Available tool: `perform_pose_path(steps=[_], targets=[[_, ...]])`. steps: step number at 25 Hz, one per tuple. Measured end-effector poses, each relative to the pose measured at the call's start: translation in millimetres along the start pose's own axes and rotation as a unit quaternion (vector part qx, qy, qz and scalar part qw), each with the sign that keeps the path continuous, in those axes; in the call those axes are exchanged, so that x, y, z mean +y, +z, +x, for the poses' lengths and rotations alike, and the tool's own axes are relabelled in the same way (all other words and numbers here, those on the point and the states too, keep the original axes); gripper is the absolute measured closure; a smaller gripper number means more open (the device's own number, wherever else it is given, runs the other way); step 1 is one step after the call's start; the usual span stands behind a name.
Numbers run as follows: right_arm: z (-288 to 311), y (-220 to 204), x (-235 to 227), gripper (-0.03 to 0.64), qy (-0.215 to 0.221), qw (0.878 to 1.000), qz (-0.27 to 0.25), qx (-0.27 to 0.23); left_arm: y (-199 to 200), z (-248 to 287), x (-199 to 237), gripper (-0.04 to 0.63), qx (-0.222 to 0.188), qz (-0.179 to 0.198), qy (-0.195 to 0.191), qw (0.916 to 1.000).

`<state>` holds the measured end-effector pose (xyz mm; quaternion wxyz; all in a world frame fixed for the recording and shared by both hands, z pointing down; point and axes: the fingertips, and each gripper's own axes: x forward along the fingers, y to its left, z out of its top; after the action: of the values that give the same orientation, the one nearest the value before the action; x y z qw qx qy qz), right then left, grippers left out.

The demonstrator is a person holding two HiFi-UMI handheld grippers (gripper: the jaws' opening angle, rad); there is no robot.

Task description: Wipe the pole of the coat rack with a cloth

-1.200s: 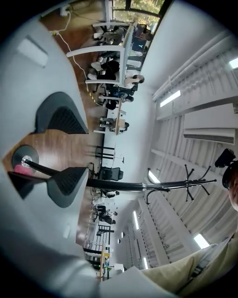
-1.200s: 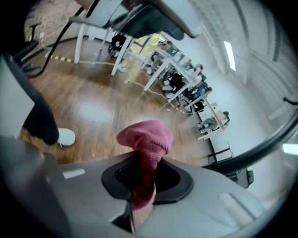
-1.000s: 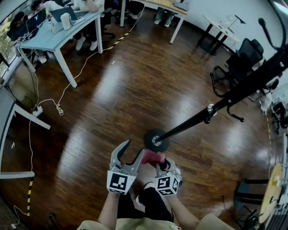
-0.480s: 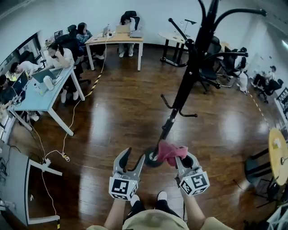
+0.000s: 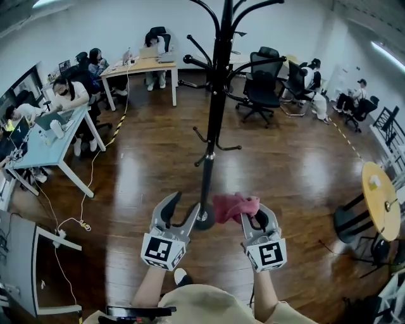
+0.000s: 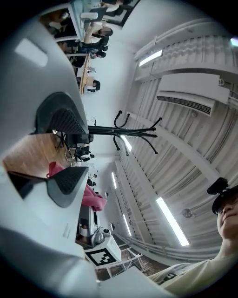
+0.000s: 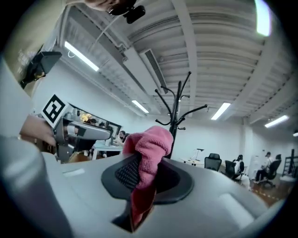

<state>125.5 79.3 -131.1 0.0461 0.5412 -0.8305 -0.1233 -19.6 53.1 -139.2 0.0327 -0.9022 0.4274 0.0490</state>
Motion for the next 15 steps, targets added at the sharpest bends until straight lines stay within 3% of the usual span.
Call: perform_pose_path(steps=[5, 10, 15], targets=[[-69, 2, -38, 0.568, 0.001, 0.995, 0.092, -0.047, 8, -11, -72, 0.394, -0.015, -0.023, 0.028, 0.9992], [-115, -17, -36, 0.566, 0.039, 0.992, 0.110, -0.037, 5, -31, -124, 0.402, -0.009, -0.024, 0.066, 0.9975], [-126, -12, -29, 0.565, 0.053, 0.989, 0.135, -0.036, 16, -53, -130, 0.402, -0.002, -0.016, 0.093, 0.9955]])
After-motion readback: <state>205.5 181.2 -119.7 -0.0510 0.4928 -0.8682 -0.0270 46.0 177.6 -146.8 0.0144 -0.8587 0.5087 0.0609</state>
